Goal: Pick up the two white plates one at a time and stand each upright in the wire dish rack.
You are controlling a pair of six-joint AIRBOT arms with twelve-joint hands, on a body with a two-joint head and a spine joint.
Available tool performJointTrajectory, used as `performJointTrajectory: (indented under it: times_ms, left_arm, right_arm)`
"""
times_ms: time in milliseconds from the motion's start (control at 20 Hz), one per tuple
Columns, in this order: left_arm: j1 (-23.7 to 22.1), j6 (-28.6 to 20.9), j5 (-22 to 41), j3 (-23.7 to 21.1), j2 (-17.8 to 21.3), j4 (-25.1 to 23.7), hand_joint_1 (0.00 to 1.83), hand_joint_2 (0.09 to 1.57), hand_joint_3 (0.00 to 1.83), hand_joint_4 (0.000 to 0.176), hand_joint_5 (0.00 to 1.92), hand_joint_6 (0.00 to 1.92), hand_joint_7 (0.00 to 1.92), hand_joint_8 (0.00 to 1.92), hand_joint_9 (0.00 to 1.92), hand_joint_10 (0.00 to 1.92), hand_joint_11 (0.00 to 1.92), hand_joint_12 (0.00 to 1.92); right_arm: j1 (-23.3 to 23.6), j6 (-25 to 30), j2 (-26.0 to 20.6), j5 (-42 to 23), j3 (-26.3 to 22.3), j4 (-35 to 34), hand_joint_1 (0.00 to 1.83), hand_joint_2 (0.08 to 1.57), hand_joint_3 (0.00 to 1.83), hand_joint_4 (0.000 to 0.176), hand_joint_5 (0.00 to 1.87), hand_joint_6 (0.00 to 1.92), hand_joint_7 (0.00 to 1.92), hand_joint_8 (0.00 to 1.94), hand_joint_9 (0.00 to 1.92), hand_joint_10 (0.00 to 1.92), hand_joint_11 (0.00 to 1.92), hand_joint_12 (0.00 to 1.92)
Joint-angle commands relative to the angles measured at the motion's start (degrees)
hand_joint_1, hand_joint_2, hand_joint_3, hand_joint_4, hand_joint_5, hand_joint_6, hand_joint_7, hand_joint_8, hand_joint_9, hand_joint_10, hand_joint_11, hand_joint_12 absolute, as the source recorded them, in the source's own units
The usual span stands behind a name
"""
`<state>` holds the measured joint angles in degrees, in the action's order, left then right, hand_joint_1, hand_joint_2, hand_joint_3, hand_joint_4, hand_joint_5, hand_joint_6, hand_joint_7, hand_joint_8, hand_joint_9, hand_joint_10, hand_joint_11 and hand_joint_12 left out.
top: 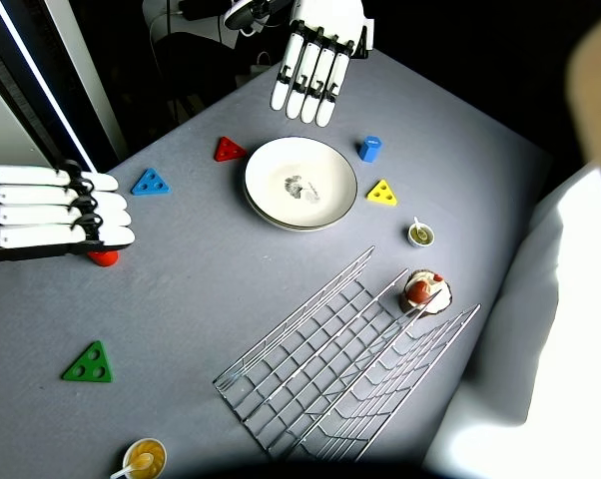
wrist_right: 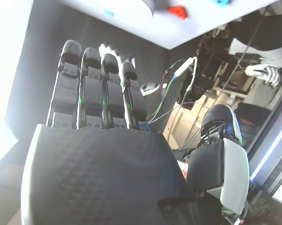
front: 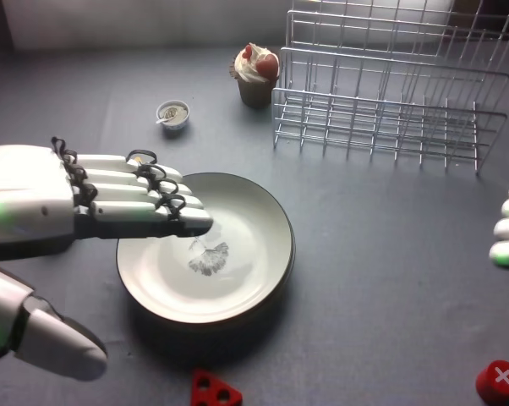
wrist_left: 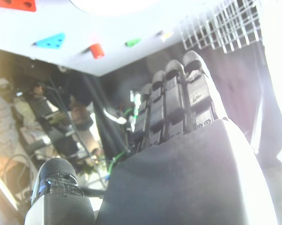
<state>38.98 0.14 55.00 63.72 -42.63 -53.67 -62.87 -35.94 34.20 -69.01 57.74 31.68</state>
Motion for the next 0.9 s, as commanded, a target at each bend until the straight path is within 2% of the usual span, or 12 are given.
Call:
performJointTrajectory:
  times_ms: [0, 250, 350, 500, 700, 850]
  left_arm:
    - [-0.08, -0.14, 5.07, 0.37, 0.5, 3.63, 0.0, 0.96, 0.0, 0.0, 0.12, 0.01, 0.16, 0.01, 0.14, 0.01, 0.07, 0.1]
    - [-0.06, -0.14, 6.91, 1.81, 1.14, 1.24, 0.0, 0.96, 0.0, 0.0, 0.12, 0.0, 0.16, 0.0, 0.15, 0.01, 0.07, 0.09]
    - [-0.09, -0.14, 5.38, 0.73, 1.21, 1.19, 0.0, 0.96, 0.0, 0.0, 0.11, 0.0, 0.14, 0.0, 0.13, 0.0, 0.08, 0.1]
    - [-0.07, -0.14, 5.54, 0.12, 1.17, 4.23, 0.0, 0.95, 0.0, 0.0, 0.11, 0.01, 0.15, 0.01, 0.14, 0.01, 0.08, 0.08]
    - [0.15, -0.14, 5.56, -0.23, 1.19, 0.47, 0.0, 0.95, 0.0, 0.0, 0.12, 0.01, 0.17, 0.01, 0.15, 0.01, 0.09, 0.08]
    - [0.21, -0.14, 5.28, -0.21, 1.2, 1.16, 0.0, 0.95, 0.0, 0.0, 0.11, 0.0, 0.14, 0.0, 0.13, 0.0, 0.08, 0.07]
  right_arm:
    - [0.69, -0.04, -0.21, -5.38, 0.39, -5.16, 0.01, 1.0, 0.0, 0.0, 0.18, 0.0, 0.22, 0.0, 0.22, 0.0, 0.22, 0.05]
    - [1.58, -0.03, -0.01, -0.36, 0.39, -8.3, 0.06, 1.0, 0.0, 0.0, 0.2, 0.01, 0.24, 0.01, 0.25, 0.01, 0.24, 0.05]
    - [1.85, -0.05, 0.41, 0.32, 0.41, -8.21, 0.06, 1.0, 0.0, 0.0, 0.21, 0.01, 0.26, 0.01, 0.26, 0.01, 0.24, 0.05]
    - [1.89, -0.05, 0.63, 0.83, 0.41, -7.78, 0.07, 0.99, 0.0, 0.0, 0.21, 0.0, 0.23, 0.0, 0.24, 0.0, 0.25, 0.04]
    - [1.9, -0.04, 0.72, 1.39, 0.33, -7.47, 0.06, 0.99, 0.0, 0.0, 0.21, 0.0, 0.23, 0.0, 0.24, 0.0, 0.26, 0.04]
    - [1.85, -0.04, 0.78, 1.44, 0.31, -7.46, 0.02, 0.99, 0.0, 0.0, 0.2, 0.0, 0.21, 0.0, 0.22, 0.0, 0.24, 0.02]
